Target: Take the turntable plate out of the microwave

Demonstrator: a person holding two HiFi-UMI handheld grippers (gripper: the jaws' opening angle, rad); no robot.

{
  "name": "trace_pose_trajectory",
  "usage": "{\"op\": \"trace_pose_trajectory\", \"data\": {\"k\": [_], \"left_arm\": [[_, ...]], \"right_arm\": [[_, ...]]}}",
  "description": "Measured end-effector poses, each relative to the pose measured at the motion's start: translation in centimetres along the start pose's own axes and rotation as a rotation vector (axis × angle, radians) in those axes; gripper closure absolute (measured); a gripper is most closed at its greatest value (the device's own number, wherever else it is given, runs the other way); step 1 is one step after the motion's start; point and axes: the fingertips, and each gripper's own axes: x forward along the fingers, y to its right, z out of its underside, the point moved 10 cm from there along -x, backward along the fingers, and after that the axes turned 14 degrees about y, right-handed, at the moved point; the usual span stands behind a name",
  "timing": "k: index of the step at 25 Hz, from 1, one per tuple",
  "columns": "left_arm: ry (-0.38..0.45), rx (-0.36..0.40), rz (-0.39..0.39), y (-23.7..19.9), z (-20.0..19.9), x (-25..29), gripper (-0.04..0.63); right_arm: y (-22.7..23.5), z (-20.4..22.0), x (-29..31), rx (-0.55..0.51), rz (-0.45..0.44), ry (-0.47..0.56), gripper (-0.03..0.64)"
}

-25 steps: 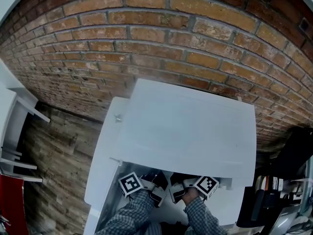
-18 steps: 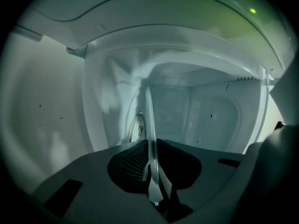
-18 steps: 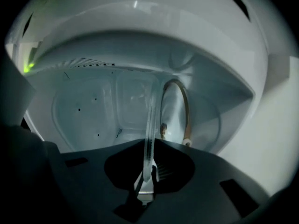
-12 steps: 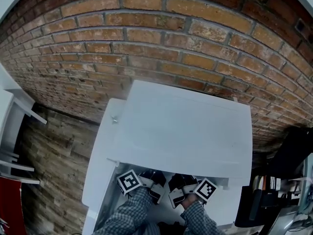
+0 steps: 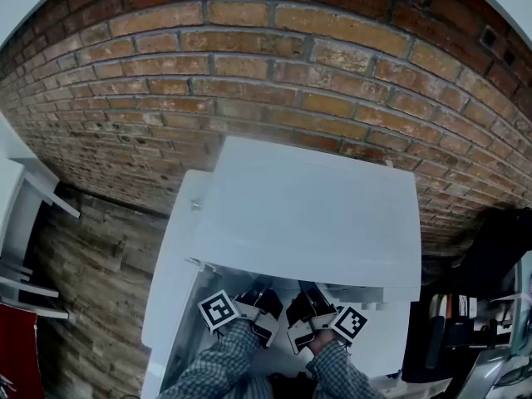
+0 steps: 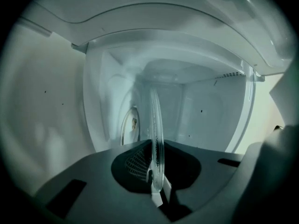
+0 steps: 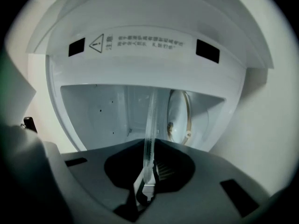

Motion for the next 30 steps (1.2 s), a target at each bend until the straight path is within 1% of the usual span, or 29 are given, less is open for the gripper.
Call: {"op": "trace_pose_trajectory", "data": {"k": [4,10,13,17,25,30], "left_arm": [[0.004,-0.007,0.010,0.5,0.6,-1.3,0.561],[-0.002,-0.019,0.044,1.8,1.4,-3.9,0.561],[-0.009,-0.020,0.046,2.0,1.8,-5.5,0.561],[-0.011,-0.041,0.046,1.9,2.2,-7.5,0.560],[-0.051,-0.007,0.039,2.1,2.3,-11.0,0.561],[-0.055,-0.016,0.047,2.4,3.2,-13.2,0.560]], "right_arm": [[-0.6,0.2,-1.3,-0.018,-0.012,-0.007,0.577],[-1.7,1.1,-3.9,-0.023,-0.045,-0.012,0.577],[-1.9,1.7,-5.5,-0.022,-0.054,-0.009,0.577],[-2.0,2.6,-7.3,-0.023,-0.064,0.000,0.574],[-1.1,4.7,-11.0,-0.006,-0.073,0.040,0.574],[-0.9,5.5,-13.4,0.017,-0.074,0.049,0.574]]}}
